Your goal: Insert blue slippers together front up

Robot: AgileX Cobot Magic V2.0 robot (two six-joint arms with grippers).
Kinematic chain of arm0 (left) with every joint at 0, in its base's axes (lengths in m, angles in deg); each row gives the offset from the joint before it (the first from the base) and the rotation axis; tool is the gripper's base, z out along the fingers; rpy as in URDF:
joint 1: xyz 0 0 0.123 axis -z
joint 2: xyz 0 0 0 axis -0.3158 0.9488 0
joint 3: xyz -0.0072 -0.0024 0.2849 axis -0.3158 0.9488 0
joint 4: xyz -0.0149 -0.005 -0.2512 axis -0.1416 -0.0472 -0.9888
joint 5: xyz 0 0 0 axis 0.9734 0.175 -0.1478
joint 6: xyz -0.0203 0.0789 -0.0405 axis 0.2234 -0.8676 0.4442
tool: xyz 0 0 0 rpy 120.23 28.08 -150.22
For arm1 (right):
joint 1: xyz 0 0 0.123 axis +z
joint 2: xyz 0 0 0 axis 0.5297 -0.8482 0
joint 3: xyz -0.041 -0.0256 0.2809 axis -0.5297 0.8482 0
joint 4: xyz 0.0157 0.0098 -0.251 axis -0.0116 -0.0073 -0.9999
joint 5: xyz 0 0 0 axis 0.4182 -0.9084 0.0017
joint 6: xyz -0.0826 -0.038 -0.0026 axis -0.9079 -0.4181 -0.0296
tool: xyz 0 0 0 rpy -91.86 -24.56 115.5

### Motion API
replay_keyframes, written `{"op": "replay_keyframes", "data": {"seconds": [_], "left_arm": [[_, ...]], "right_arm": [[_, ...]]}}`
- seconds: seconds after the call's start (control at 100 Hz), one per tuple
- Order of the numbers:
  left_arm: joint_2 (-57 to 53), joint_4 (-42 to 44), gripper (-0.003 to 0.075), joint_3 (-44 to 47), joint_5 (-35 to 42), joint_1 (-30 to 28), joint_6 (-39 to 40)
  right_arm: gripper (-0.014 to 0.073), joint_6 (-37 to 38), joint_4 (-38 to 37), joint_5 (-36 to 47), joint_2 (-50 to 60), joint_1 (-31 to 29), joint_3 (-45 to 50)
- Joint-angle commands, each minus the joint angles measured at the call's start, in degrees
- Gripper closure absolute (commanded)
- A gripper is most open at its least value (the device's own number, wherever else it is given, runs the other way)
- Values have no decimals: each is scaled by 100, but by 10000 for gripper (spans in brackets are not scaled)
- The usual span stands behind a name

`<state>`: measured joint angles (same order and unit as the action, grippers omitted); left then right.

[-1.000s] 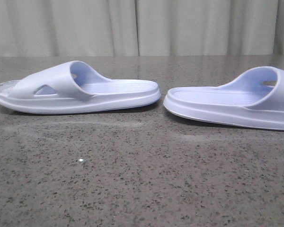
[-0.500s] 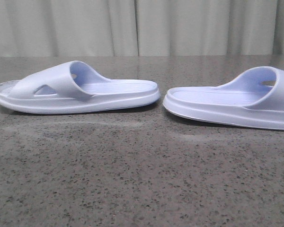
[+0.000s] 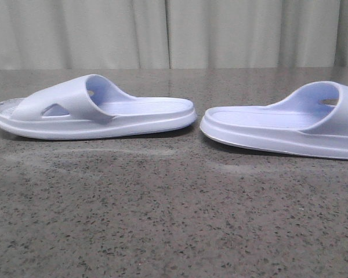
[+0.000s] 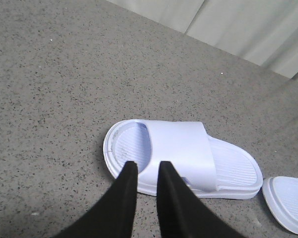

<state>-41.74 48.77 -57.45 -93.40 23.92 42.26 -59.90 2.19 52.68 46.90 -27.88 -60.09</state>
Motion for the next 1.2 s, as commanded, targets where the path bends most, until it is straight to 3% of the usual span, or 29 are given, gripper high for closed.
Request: {"op": "replay_keyframes", "data": {"seconds": [0.0, 0.12, 0.23, 0.41, 0.81, 1.19], "left_arm": [[28, -105, 564, -205, 302, 56, -16], [31, -105, 416, -205, 317, 56, -16], [55, -157, 333, -205, 394, 56, -16], [73, -409, 337, -185, 462, 56, -16], [1406, -2181, 337, -185, 608, 56, -16], [2455, -2386, 337, -185, 808, 56, -16]], "right_arm": [[335, -14, 107, 527, -76, -28, -212], [194, -14, 107, 635, -76, -28, -212], [169, -14, 107, 708, -76, -28, -212], [169, -14, 107, 881, -76, -28, -212], [169, -14, 107, 923, -76, -28, -212], [169, -14, 107, 923, -76, -28, -212]]}}
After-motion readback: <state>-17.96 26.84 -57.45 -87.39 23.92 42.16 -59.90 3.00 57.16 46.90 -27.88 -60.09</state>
